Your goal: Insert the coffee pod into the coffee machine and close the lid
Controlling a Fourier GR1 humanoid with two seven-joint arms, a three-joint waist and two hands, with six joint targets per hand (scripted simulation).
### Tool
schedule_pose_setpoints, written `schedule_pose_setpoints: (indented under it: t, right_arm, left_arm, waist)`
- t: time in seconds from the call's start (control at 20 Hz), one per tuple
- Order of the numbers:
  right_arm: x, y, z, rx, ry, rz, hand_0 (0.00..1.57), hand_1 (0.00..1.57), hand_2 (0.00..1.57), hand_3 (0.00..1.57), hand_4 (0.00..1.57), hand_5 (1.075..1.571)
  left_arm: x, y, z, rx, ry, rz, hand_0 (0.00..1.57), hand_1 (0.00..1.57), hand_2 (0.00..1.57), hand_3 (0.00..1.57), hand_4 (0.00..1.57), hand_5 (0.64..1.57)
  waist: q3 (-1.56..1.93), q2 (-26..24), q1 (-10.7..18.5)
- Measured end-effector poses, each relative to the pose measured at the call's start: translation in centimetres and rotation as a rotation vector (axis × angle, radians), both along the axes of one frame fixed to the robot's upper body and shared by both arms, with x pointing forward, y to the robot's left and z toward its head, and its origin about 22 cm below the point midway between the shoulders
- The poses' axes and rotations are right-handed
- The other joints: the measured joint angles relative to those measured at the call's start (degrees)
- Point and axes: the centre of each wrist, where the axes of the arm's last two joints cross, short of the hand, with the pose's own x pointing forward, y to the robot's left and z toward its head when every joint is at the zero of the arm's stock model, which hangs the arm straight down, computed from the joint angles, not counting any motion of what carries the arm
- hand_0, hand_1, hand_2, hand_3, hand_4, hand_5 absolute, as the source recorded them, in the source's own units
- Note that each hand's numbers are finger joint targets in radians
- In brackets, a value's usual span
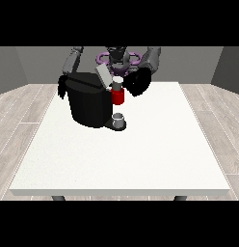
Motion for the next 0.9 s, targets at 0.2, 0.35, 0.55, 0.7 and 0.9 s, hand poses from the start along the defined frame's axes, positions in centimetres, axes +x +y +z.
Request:
schedule_pose_setpoints:
  t: [0.2,0.35,0.55,0.7,0.9]
  right_arm:
    - [0.3,-0.7,0.1,0.003,-0.009,-0.002,0.00,0.00,0.00,0.00,0.27,1.571]
    - [0.9,-0.4,0.9,-0.009,-0.019,0.003,0.00,0.00,0.00,0.00,0.19,1.571]
    - [1.2,-0.8,0.2,-0.003,-0.012,-0.016,0.00,0.00,0.00,0.00,0.26,1.571]
    - [1.6,-1.1,0.4,-0.006,-0.013,-0.019,0.00,0.00,0.00,0.00,0.26,1.571]
    - [2.4,0.1,1.4,-0.009,-0.019,-0.004,0.00,0.00,0.00,0.00,0.28,1.571]
  left_arm:
    - [0.0,0.9,1.2,0.038,-0.022,0.003,1.49,1.49,1.51,1.44,0.70,1.571]
    - [0.0,1.5,1.6,0.050,-0.035,0.004,1.44,1.44,1.48,1.33,0.70,1.571]
    - [0.1,0.3,2.6,0.056,-0.047,0.005,1.43,1.43,1.46,1.36,0.61,1.571]
    - [0.1,0.2,3.0,0.058,-0.073,0.019,1.43,1.43,1.45,1.39,0.60,1.571]
    - [0.2,0.7,3.5,0.060,-0.090,0.036,1.37,1.37,1.38,1.26,0.55,1.571]
  waist:
    - [0.01,1.6,-0.2]
    - [0.02,2.6,-0.6]
    - [0.02,2.9,-0.1]
    - [0.02,3.4,-0.2]
    - [0.00,4.2,-1.3]
